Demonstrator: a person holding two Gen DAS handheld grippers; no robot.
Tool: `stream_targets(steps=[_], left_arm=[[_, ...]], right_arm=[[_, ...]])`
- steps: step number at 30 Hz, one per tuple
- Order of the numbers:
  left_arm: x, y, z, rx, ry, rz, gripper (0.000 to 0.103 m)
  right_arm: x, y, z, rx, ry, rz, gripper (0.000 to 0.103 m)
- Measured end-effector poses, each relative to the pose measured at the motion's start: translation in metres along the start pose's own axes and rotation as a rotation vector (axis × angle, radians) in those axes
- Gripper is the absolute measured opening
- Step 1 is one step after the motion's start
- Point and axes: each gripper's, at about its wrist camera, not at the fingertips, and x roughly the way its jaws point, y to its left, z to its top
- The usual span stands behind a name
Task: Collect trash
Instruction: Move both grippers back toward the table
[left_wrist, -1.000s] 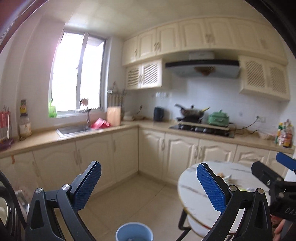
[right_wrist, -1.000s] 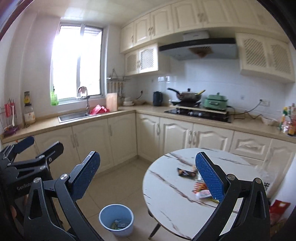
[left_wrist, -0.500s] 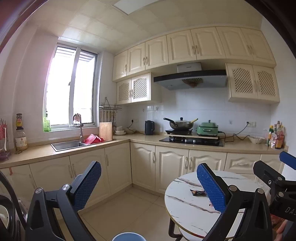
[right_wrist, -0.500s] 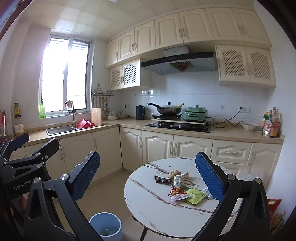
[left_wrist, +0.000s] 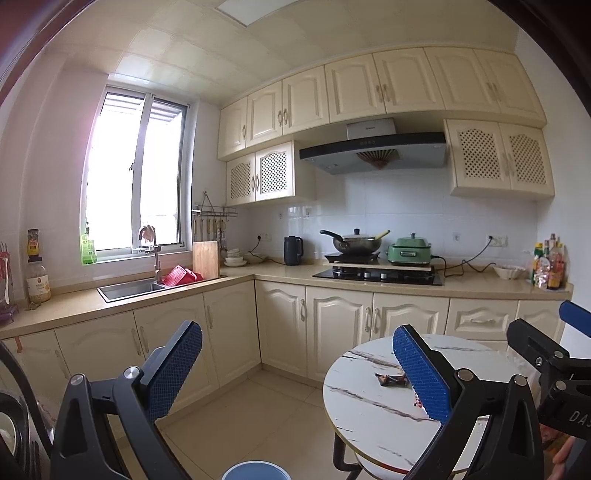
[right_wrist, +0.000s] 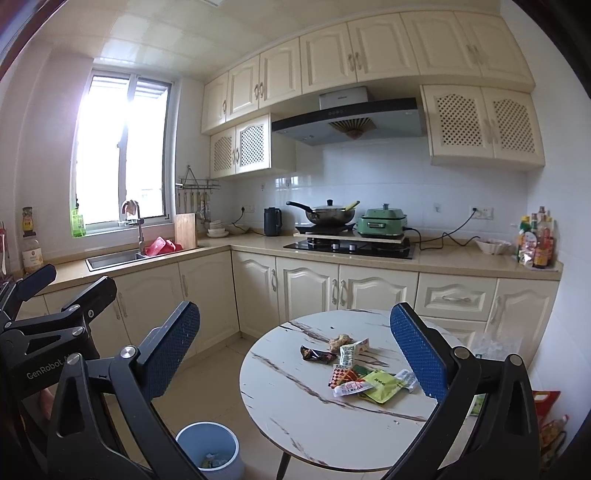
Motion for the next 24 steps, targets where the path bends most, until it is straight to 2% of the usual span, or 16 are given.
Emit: stream_targets(steps=[6, 12, 18, 24], left_arm=[[0.033, -0.003, 0.004, 0.002, 0.064, -0.006, 0.102], [0.094, -0.027, -0.006, -0.010, 0.228, -0.069, 0.102], [0.157, -0.076, -0.022, 0.042, 0.389, -0.141, 0.102], [0.216, -0.144, -0.032, 0.095, 0.513, -0.276, 0.102]], right_arm=[[0.014, -0.021, -0.008, 0.025, 0.024, -0.036, 0.103], [0.047, -0.067, -0.032, 0.086, 0.110, -0.120, 0.103], [0.088, -0.118, -0.068, 0.148, 0.238, -0.205, 0.103], [0.132, -0.167, -0.112, 0.207, 0.384, -0.270, 0.103]])
